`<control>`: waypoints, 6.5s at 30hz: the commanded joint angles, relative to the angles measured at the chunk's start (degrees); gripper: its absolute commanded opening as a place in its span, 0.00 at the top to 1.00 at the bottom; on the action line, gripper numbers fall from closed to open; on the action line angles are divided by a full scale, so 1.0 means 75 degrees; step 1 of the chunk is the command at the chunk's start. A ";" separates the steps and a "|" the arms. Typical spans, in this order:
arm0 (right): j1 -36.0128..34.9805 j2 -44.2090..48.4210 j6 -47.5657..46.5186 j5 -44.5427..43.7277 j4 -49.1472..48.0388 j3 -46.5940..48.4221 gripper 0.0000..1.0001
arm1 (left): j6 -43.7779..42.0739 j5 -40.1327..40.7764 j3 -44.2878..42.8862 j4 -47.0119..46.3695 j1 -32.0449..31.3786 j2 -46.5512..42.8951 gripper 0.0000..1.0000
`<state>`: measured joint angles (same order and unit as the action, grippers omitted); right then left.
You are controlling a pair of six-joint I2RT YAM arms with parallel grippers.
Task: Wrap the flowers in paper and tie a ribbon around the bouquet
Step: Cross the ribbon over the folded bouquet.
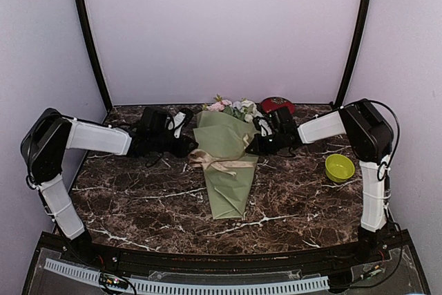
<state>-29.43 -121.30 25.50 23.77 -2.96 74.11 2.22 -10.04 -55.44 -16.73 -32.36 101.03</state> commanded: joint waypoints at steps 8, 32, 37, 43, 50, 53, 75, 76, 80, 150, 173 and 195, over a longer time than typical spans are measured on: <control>-0.0186 0.0048 -0.0256 0.0056 0.0140 0.0087 1.00 | -0.5883 -0.2171 -0.4233 0.5887 0.0014 0.1308 0.67; -0.0306 0.0064 -0.0427 0.0024 0.0362 0.0085 1.00 | -0.6721 -0.1853 -0.5742 0.7178 -0.0199 0.2947 1.00; -0.0301 0.0052 -0.0487 0.0005 0.0428 0.0089 1.00 | -0.6421 -0.2026 -0.5809 0.6971 -0.0197 0.2795 0.91; -0.0303 0.0059 -0.0492 0.0030 0.0427 0.0070 1.00 | -0.6293 -0.1979 -0.5746 0.6656 -0.0197 0.2735 0.85; -0.0306 0.0070 -0.0516 0.0030 0.0450 0.0068 1.00 | -0.6189 -0.2244 -0.5757 0.6511 -0.0197 0.2655 0.80; -0.0306 0.0071 -0.0516 0.0030 0.0453 0.0068 1.00 | -0.6102 -0.2302 -0.5698 0.6279 -0.0197 0.2654 0.72; -0.0306 0.0056 -0.0465 0.0054 0.0486 0.0143 1.00 | -0.5482 -0.0810 -0.5532 0.5557 -0.0187 0.2575 1.00; -0.0306 0.0053 -0.0459 0.0061 0.0488 0.0166 1.00 | -0.5290 -0.0761 -0.5488 0.5336 -0.0170 0.2480 1.00; -0.0303 0.0022 -0.0501 0.0055 0.0567 0.0467 1.00 | -0.4631 -0.1249 -0.4863 0.4179 -0.0139 0.1687 1.00; -0.0545 -0.0121 -0.0499 0.0216 0.0717 0.0831 1.00 | -0.6019 0.1639 -0.3843 0.4292 -0.1575 0.2240 0.51; -0.0775 -0.0093 -0.1582 0.0999 0.1880 0.0799 0.99 | -0.5543 0.0179 -0.3521 0.3559 -0.1568 0.1230 1.00; -0.0111 0.0947 -0.2175 0.0807 0.2801 0.0930 0.50 | -0.5264 -0.0536 -0.3021 0.3045 -0.1475 0.0755 1.00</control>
<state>-32.01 -115.70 8.32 29.98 17.80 79.18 -38.24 -12.88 -79.09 6.90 -43.68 109.69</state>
